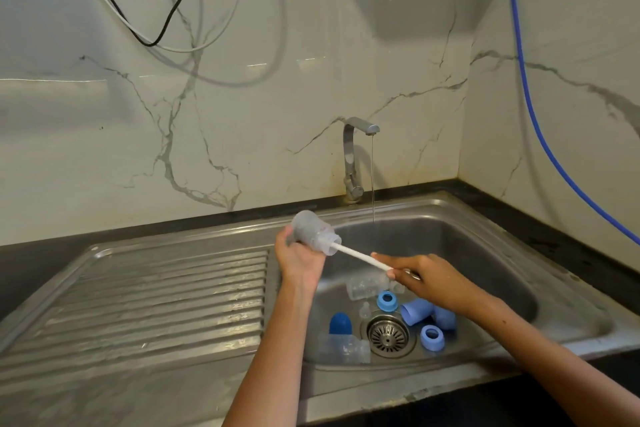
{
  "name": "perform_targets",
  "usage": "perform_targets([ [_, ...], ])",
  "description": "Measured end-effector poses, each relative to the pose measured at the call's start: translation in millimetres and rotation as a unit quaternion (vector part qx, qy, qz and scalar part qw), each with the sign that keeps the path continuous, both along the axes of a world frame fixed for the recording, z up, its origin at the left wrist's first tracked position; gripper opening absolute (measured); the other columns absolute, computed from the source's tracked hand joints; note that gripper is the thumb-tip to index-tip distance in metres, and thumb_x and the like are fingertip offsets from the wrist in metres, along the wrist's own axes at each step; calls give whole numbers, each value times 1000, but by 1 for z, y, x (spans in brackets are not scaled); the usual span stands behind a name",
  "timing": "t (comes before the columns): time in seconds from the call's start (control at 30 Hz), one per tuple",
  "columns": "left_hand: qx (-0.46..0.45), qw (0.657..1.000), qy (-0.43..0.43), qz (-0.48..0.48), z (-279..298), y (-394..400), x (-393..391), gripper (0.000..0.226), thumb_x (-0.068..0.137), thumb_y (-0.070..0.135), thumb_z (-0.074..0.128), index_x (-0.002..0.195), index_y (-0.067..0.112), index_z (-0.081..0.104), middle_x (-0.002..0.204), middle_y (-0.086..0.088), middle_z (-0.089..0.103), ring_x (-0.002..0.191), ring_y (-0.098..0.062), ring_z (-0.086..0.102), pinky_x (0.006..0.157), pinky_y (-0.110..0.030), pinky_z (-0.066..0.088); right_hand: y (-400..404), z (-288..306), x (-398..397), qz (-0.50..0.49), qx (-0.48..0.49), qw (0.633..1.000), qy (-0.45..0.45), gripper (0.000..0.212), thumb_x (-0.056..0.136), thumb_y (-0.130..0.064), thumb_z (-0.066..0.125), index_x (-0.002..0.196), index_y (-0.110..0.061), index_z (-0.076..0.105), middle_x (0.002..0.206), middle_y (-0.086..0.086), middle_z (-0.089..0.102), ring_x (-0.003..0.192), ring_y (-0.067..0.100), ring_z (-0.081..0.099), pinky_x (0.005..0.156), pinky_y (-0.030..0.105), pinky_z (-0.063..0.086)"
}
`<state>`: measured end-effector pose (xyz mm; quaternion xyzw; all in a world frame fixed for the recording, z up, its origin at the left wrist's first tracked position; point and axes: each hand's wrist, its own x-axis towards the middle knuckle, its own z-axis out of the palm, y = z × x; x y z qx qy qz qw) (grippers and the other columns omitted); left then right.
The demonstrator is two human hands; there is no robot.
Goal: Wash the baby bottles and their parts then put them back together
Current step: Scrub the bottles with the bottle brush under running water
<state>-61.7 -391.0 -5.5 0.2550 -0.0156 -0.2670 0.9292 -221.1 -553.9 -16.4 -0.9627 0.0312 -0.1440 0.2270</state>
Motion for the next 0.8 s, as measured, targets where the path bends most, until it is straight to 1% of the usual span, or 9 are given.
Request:
perform_targets([
  [0.07, 16, 999, -28, 1, -3, 1, 2, 38, 98, 19, 48, 129, 0, 41, 110, -20, 53, 100, -30, 57, 79, -41, 50, 2, 1, -2, 39, 171, 984, 19, 38, 99, -31, 50, 134, -45, 50, 57, -5, 46, 50, 10, 36, 48, 22, 35],
  [0.13, 41, 997, -72, 0, -5, 3, 3, 41, 88, 17, 60, 123, 0, 48, 112, -18, 56, 105, -29, 58, 78, -38, 55, -2, 6, -8, 82, 378, 918, 85, 35, 99, -31, 51, 130, -46, 55, 58, -1, 41, 44, 9, 31, 38, 18, 31],
  [0.23, 20, 996, -87, -21, -4, 4, 5, 29, 77, 14, 65, 102, 10, 53, 102, -15, 54, 95, -31, 59, 74, -41, 55, -12, 10, -15, 117, 455, 866, 171, 35, 98, -34, 51, 131, -41, 56, 60, 2, 39, 43, 7, 30, 37, 16, 30],
  [0.33, 31, 998, -56, 12, -8, -1, 7, 31, 76, 15, 67, 104, 12, 53, 108, -15, 58, 96, -28, 64, 73, -42, 56, -10, 6, -12, 95, 346, 921, 149, 33, 97, -36, 53, 128, -44, 57, 58, -2, 43, 45, 4, 36, 41, 15, 33],
  [0.43, 75, 994, -66, 53, -11, -4, 3, 28, 78, 27, 70, 96, 10, 58, 88, -11, 55, 73, -20, 60, 61, -37, 52, -7, 0, -5, 22, 53, 998, 42, 34, 99, -35, 49, 126, -54, 46, 62, -1, 53, 53, 4, 42, 52, 19, 37],
  [0.53, 27, 998, -42, 40, -6, 1, 5, 31, 94, 32, 53, 111, 6, 53, 98, -14, 52, 87, -24, 55, 84, -42, 49, -3, -6, -1, -41, -87, 995, 2, 40, 100, -38, 44, 134, -55, 31, 70, 4, 59, 57, 10, 44, 58, 28, 40],
  [0.63, 28, 999, -35, 20, -5, 4, 9, 35, 96, 25, 51, 123, 2, 47, 110, -18, 51, 100, -27, 55, 96, -45, 46, 6, 1, -7, 45, 184, 981, 27, 35, 98, -33, 50, 132, -44, 51, 62, 4, 47, 52, 9, 40, 48, 24, 37],
  [0.7, 25, 999, -39, 17, -5, 4, 8, 33, 95, 26, 52, 118, 3, 51, 108, -16, 54, 100, -26, 57, 89, -44, 50, 2, 9, -14, 84, 359, 926, 80, 32, 97, -32, 52, 126, -44, 57, 59, 3, 41, 45, 8, 35, 40, 18, 31],
  [0.8, 8, 999, -47, 9, -2, 2, 7, 34, 94, 26, 53, 116, 1, 52, 106, -16, 58, 99, -26, 60, 76, -43, 57, 0, 12, -18, 103, 486, 855, 147, 34, 96, -32, 52, 129, -40, 58, 60, 2, 37, 44, 7, 27, 36, 15, 27],
])
